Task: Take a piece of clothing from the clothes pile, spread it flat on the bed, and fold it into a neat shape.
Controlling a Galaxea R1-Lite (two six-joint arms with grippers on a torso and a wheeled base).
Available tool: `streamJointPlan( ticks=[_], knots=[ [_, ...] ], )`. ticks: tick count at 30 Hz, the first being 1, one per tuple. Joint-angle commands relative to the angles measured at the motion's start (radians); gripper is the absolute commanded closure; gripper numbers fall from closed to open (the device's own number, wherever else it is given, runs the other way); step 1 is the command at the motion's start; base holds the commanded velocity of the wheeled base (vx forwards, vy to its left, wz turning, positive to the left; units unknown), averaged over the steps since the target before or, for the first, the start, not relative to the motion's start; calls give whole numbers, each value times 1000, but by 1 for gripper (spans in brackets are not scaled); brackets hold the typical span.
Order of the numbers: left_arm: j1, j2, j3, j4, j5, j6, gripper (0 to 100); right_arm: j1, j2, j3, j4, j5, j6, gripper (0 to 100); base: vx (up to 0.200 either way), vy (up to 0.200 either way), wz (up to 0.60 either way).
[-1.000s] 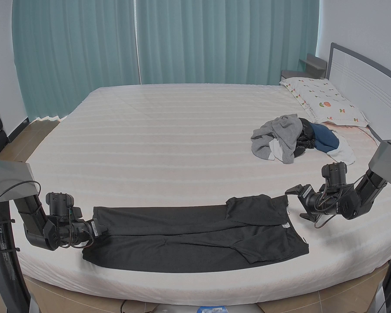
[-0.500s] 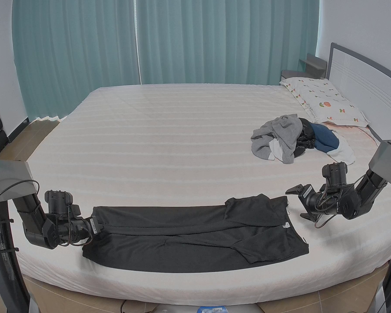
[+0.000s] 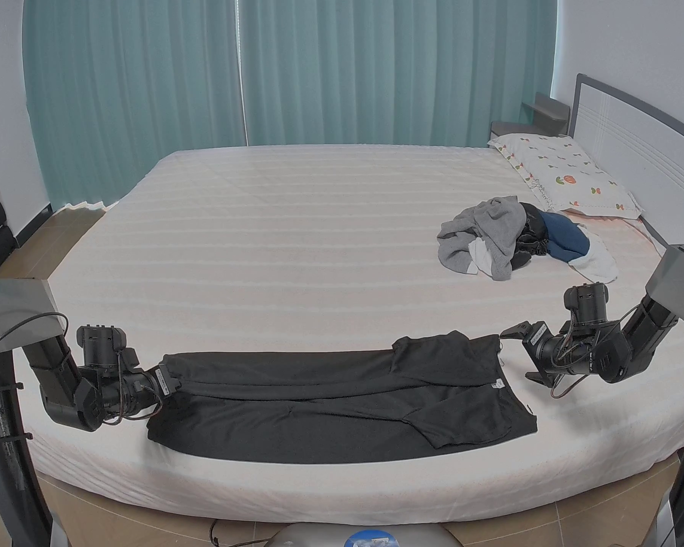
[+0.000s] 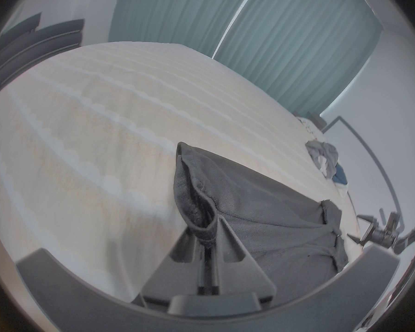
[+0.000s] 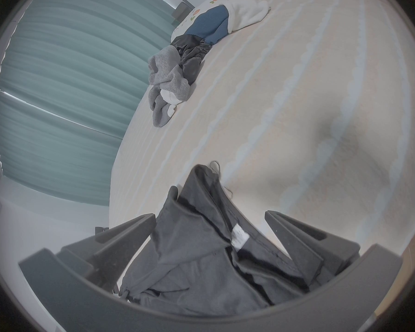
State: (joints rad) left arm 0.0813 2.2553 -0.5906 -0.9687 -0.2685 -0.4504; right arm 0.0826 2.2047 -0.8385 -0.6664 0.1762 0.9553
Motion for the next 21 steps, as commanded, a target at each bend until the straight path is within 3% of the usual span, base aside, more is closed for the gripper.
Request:
streamJointPlan(
  ticks=[1,5,10,13,21],
  knots=[
    [-25,-14,-14,-8,3,-28,100,-4,-5,1,-1,0,3,0,0,0,0],
    [-37,-19,-26,-4,31,-30,100,-7,-6,1,-1,0,5,0,0,0,0],
    [-64,-33,-29,1,58,-31,100,-9,-6,1,-1,0,5,0,0,-200,0],
    [-110,-72,-51,12,130,-45,100,-9,-6,1,-1,0,5,0,0,-200,0],
    [-195,-209,-150,281,180,-56,100,-9,-6,1,1,0,3,0,0,-200,0]
  ],
)
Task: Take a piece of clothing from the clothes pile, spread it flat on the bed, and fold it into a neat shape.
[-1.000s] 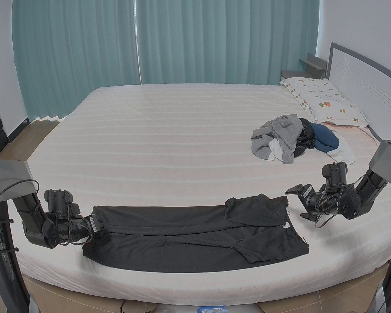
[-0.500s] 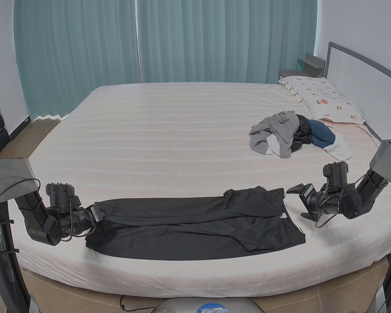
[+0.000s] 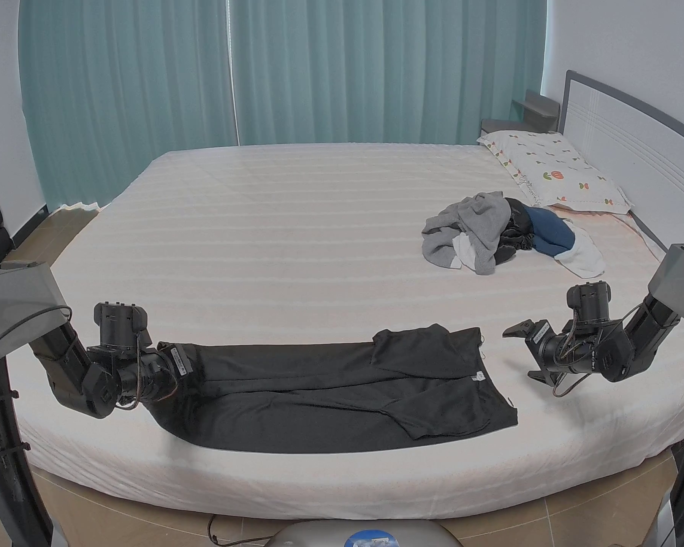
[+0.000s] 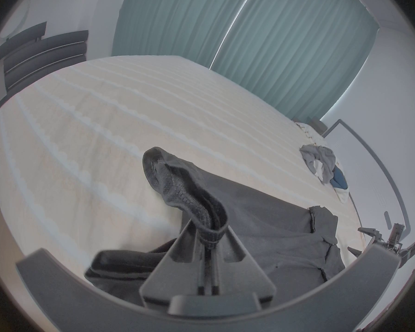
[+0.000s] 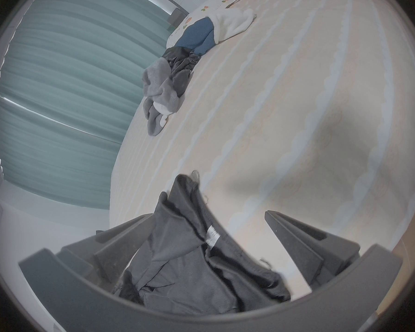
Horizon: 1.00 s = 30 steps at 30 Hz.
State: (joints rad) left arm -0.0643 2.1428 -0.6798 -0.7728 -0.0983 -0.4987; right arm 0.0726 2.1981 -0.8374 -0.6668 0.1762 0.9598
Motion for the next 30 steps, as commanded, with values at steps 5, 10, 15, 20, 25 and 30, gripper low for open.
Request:
streamJointPlan(
  ticks=[5,10,15,20,25,30],
  knots=[
    [-103,-104,-150,210,49,-60,100,1,-1,4,0,0,-3,0,0,-200,0],
    [-177,-87,-284,380,89,-126,100,4,0,8,0,0,-4,0,0,-200,0],
    [-241,-73,-402,532,91,-176,100,4,-1,8,0,0,-4,0,0,-200,0],
    [-290,-37,-509,653,92,-207,100,4,-1,8,0,0,-6,0,0,-200,0],
    [-332,28,-612,739,94,-228,100,6,-1,8,0,-1,-6,0,0,-200,0],
    [-351,98,-695,794,95,-233,100,6,3,6,0,-1,-7,0,0,-200,0]
  ],
)
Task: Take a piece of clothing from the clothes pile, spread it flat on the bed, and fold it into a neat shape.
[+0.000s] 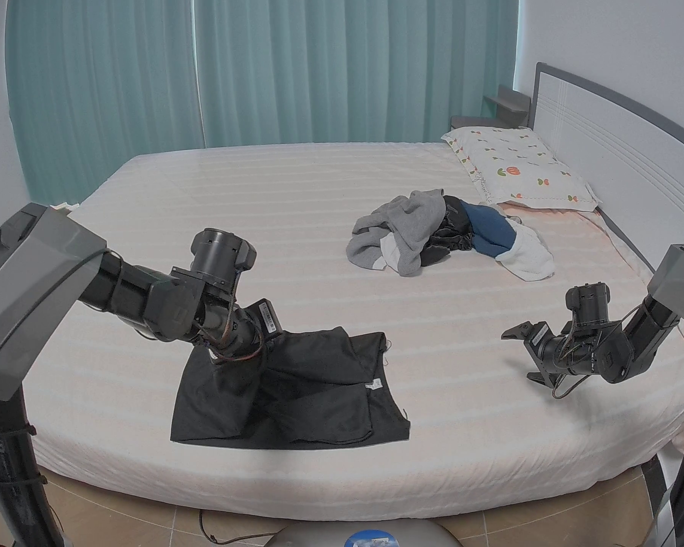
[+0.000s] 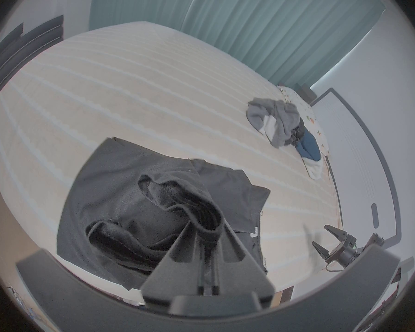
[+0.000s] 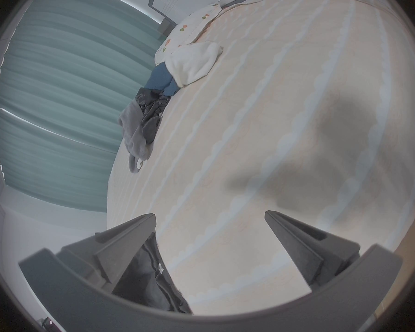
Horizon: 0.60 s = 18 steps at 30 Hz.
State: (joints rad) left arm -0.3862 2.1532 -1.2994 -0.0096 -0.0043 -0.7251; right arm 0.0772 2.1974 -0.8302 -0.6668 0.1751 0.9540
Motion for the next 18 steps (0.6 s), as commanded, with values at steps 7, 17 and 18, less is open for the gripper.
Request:
streamJointPlan(
  ticks=[7,17,18],
  knots=[
    [-77,117,-106,45,0,-20,100,3,7,-1,0,0,-1,0,0,-57,0],
    [-119,178,-192,51,63,-63,100,7,8,0,0,-2,-1,0,0,0,0],
    [-119,183,-193,51,67,-63,100,7,8,0,0,-2,-1,0,0,0,0]
  ],
)
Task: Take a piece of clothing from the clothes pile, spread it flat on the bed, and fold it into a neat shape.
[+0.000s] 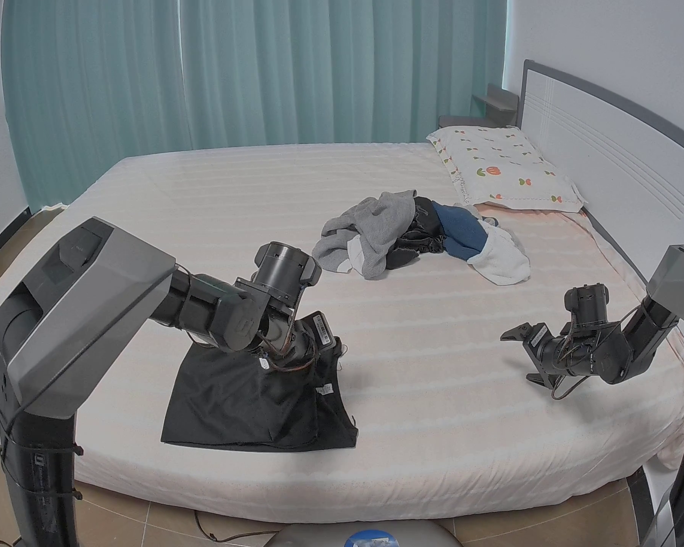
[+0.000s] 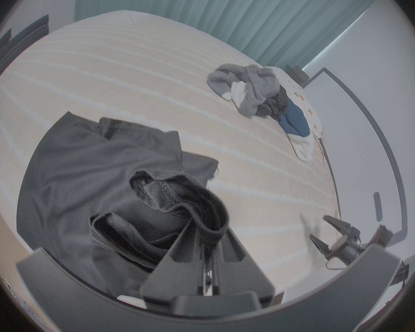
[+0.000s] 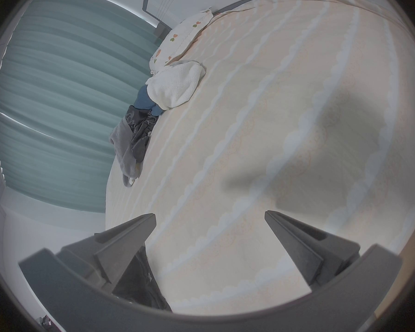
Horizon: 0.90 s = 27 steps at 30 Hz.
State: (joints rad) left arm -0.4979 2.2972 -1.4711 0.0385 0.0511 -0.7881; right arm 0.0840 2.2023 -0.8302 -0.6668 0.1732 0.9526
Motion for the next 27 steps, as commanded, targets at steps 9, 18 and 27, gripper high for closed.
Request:
streamJointPlan(
  ticks=[9,18,27],
  knots=[
    [-21,30,-9,9,10,-10,0,5,-3,2,0,2,2,0,0,0,0],
    [-18,-117,2,9,-4,-142,0,26,-10,17,0,-1,0,0,0,0,0],
    [67,-220,158,-6,-48,-158,0,42,-18,23,0,-4,2,0,0,0,0]
  ],
)
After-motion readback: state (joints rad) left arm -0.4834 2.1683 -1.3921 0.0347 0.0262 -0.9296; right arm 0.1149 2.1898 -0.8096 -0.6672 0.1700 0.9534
